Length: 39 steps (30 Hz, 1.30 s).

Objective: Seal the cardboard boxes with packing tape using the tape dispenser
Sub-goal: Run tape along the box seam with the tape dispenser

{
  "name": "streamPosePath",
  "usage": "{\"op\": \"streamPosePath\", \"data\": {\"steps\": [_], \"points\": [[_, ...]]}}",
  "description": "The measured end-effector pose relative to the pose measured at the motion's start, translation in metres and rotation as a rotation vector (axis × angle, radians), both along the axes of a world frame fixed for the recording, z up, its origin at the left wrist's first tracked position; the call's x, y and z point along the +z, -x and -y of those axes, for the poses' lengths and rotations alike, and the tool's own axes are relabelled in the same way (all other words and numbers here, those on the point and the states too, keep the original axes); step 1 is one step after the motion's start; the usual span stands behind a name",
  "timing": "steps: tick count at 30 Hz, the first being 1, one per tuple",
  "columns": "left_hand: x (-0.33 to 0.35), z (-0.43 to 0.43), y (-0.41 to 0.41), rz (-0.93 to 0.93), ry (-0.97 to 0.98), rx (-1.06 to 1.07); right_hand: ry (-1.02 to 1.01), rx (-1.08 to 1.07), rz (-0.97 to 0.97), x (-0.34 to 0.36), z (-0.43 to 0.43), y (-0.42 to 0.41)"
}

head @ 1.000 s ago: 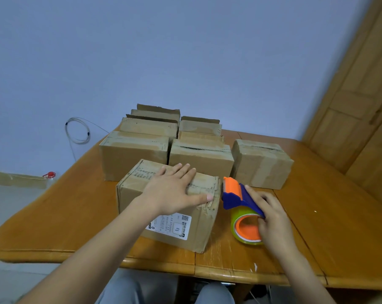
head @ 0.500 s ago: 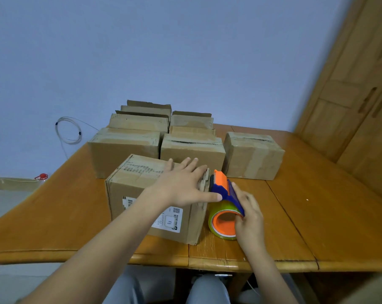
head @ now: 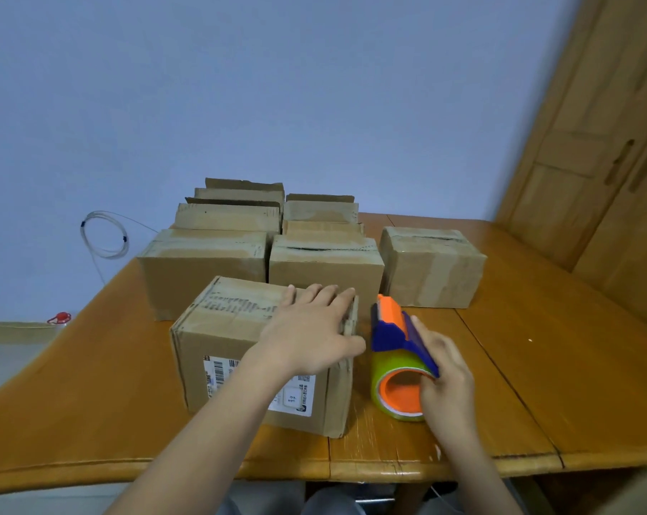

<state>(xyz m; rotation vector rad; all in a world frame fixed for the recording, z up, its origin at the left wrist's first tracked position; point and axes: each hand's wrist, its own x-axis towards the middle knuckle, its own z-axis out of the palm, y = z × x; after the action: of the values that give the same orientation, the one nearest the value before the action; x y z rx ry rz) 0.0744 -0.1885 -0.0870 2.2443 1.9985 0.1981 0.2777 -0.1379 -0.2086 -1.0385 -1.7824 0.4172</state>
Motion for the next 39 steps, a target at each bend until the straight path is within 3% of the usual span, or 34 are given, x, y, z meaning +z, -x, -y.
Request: {"op": "streamPosePath", "data": {"steps": [8,21,33,39], "points": [[-0.005,-0.003,0.002,-0.024,-0.006,-0.012,-0.197,-0.066,0.161,0.015,-0.005,-0.016],[-0.001,0.002,0.001,0.034,0.014,0.004,-0.107,-0.009,0.193,-0.001,-0.001,0.0],[0.001,0.005,-0.003,-0.005,-0.003,0.018,-0.202,-0.062,0.503,0.014,0.005,-0.019],[0.0,0.004,-0.001,-0.013,0.006,0.012,-0.17,-0.085,0.562,0.019,0.011,-0.024]]}}
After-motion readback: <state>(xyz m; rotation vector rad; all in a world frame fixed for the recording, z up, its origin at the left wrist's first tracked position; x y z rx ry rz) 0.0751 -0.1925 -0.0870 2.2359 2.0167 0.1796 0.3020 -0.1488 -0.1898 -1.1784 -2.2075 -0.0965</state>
